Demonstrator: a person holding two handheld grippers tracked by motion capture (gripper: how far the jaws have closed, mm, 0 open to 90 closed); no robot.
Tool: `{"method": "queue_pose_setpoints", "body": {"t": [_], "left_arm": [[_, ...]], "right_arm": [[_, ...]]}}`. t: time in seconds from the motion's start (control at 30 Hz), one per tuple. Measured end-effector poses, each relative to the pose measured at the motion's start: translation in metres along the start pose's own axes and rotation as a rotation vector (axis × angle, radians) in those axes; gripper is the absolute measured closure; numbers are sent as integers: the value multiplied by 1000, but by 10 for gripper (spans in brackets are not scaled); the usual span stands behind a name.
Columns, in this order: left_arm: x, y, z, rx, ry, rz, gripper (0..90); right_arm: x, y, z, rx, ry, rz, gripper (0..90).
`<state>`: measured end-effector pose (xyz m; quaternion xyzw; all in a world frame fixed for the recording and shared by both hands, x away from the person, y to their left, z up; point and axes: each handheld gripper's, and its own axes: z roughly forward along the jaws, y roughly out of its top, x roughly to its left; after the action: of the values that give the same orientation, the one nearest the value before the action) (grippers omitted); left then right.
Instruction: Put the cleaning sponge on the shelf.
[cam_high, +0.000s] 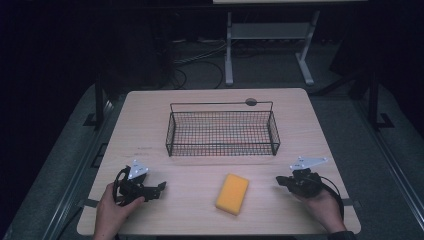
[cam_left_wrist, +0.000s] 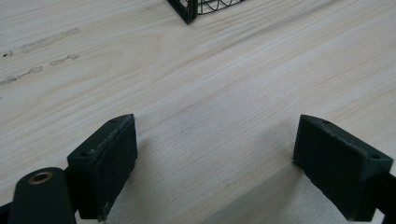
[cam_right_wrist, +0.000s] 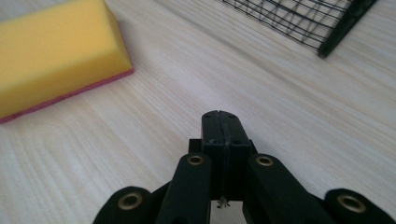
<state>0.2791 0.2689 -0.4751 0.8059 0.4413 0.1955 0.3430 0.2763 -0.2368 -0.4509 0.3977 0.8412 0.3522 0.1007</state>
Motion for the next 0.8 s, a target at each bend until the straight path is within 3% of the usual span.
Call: {"method": "queue_pose_setpoints", "body": {"t": [0.8], "left_arm": [[0,0,0,-2,0,-2,127]], "right_arm": [[22,24,11,17,92,-63,896]]}}
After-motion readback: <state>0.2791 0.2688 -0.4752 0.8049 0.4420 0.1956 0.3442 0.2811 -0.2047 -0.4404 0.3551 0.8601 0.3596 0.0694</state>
